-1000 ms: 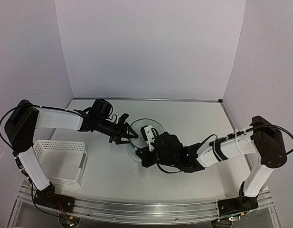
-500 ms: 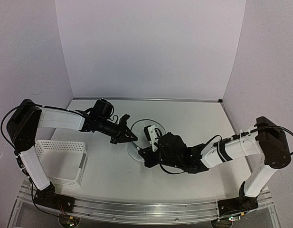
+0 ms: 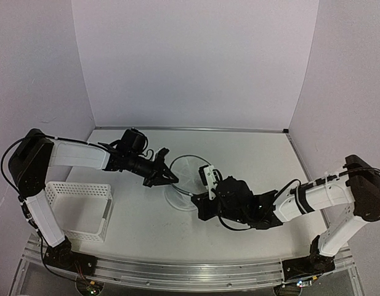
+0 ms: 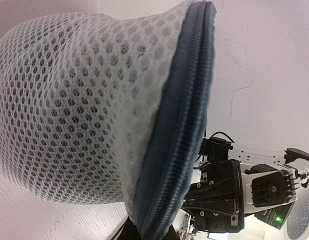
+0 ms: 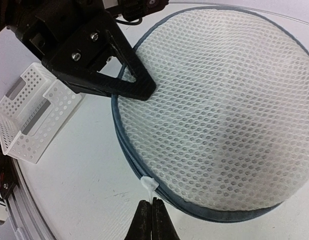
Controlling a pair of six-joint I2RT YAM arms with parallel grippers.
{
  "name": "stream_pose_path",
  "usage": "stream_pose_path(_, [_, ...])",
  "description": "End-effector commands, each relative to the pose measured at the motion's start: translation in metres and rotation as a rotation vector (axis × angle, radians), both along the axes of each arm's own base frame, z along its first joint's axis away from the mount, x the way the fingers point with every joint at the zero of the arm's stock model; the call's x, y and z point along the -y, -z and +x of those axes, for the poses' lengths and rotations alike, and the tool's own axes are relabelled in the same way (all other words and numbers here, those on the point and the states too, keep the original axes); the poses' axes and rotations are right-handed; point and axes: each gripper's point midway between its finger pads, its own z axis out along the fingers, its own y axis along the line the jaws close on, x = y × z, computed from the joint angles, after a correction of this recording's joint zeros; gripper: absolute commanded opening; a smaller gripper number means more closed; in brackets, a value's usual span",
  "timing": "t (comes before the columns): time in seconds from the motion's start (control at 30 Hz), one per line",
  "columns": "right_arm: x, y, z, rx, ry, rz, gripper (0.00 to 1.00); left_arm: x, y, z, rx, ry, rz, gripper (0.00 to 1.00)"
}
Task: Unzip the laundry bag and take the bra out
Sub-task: Unzip the zipper of the laundry bag.
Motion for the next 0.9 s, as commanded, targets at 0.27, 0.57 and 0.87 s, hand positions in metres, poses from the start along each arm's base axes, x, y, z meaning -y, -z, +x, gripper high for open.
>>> stream_pose_path(0.27, [0.047,-0.009,0.015,0.075,0.151,-0.061,0.0,0.0,-0.049,-0.001,0.152,0.061,-0.08,0.0])
stream_pose_path(0.57, [0.067,-0.004,0.031,0.103,0.195,-0.12,0.0,-0.004,-0.055,-0.007,0.189,0.088,-0.087,0.0])
stream_pose_path(0.87, [0.085,-0.003,0.047,0.113,0.235,-0.146,0.0,-0.005,-0.062,-0.015,0.221,0.128,-0.105,0.0])
